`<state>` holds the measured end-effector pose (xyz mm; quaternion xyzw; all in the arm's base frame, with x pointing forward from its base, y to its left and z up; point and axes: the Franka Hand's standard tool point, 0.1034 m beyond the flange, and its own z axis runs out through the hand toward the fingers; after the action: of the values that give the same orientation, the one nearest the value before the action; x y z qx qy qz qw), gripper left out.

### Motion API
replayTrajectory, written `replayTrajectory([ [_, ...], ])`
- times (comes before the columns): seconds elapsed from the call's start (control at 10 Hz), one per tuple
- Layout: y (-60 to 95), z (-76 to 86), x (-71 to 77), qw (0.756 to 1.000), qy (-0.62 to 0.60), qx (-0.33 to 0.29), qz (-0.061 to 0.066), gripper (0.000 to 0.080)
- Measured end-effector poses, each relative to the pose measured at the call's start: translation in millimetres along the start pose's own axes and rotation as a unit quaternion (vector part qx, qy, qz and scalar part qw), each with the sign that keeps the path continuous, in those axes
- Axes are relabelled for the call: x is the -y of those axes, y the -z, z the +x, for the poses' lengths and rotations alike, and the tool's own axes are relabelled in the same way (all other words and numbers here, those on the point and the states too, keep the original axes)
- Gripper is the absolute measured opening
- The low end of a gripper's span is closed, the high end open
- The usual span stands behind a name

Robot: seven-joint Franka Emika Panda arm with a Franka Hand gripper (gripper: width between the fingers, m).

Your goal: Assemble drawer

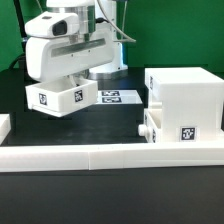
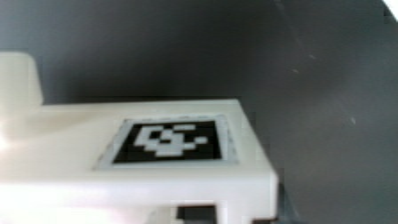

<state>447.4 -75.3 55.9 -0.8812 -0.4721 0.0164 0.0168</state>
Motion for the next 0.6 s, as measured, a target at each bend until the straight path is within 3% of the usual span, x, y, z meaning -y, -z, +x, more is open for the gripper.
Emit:
replayTrajectory([
  [0.2,9.1,13.7,-20.1,0.993,0.117,0.013,-0.009,0.0042],
  [0.6,5.4,7.5,-18.0,0.974,0.225,0.018,-0.005,0.0042],
])
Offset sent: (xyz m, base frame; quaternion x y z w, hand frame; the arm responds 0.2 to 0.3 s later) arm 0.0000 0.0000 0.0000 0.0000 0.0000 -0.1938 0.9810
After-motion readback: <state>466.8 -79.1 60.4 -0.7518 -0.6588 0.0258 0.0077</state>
